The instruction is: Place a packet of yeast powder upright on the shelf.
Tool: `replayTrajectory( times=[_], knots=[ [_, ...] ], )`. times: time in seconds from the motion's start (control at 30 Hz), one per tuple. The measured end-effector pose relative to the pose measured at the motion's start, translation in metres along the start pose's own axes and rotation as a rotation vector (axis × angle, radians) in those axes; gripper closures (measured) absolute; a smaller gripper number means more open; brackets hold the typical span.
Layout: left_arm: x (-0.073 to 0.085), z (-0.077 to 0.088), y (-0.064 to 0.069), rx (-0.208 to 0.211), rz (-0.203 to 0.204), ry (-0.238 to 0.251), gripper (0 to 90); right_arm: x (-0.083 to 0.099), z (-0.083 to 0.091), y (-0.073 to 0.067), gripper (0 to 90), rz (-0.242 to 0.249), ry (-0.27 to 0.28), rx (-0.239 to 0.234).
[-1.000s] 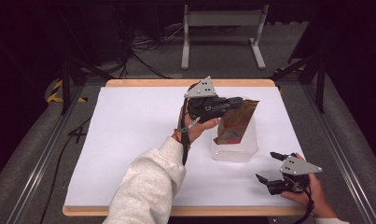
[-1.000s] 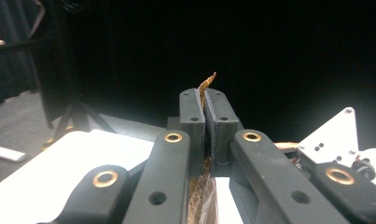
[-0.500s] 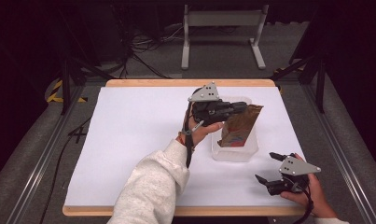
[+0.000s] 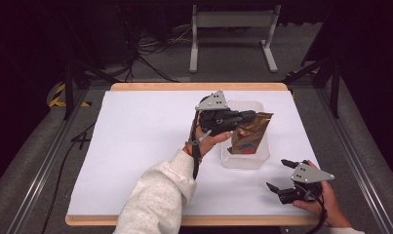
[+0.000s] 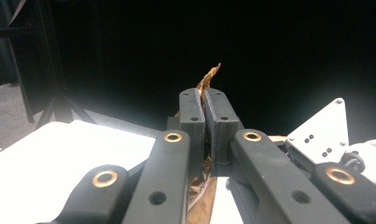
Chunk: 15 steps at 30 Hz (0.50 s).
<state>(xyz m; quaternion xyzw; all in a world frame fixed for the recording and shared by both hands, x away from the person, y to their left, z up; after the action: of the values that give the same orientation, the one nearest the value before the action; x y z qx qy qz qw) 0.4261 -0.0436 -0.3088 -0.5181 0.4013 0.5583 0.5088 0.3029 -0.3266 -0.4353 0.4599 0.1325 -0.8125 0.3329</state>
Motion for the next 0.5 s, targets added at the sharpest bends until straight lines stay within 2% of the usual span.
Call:
replayTrajectory(
  times=[0.1,0.2,0.27,0.37,0.47,0.5],
  knots=[
    [0.004,0.001,-0.002,-0.003,0.017,0.014,87.1,0.000,0.000,-0.001,9.3,0.002,-0.003,0.000],
    [0.003,0.006,-0.004,-0.012,0.015,0.008,87.1,0.000,-0.001,0.000,9.3,0.004,-0.006,-0.002],
    [0.002,0.013,-0.008,-0.062,0.008,-0.015,87.1,0.000,0.000,0.000,9.3,0.004,-0.007,0.000],
    [0.002,0.023,-0.019,-0.091,0.037,0.008,87.1,0.001,0.000,0.001,9.3,-0.004,-0.004,0.001],
    [-0.001,0.021,-0.021,-0.093,0.026,0.007,87.1,0.001,-0.001,0.001,9.3,-0.001,-0.012,-0.001],
    [-0.003,0.018,-0.021,-0.077,0.024,0.013,87.1,0.001,-0.001,0.000,9.3,0.001,-0.012,-0.001]
  ],
)
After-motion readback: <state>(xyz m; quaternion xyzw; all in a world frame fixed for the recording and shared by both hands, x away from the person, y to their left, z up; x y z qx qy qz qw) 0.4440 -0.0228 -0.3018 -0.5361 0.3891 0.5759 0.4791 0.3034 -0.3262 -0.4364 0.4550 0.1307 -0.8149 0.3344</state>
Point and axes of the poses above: each handheld gripper's, and its own axes: z roughly backward along the jaws, x roughly out of its underside, y roughly to its right, the point moved 1 cm from there along -z, roughly forward along the jaws, and after that the axes turned 10 degrees about -z, right-handed, at the moved point
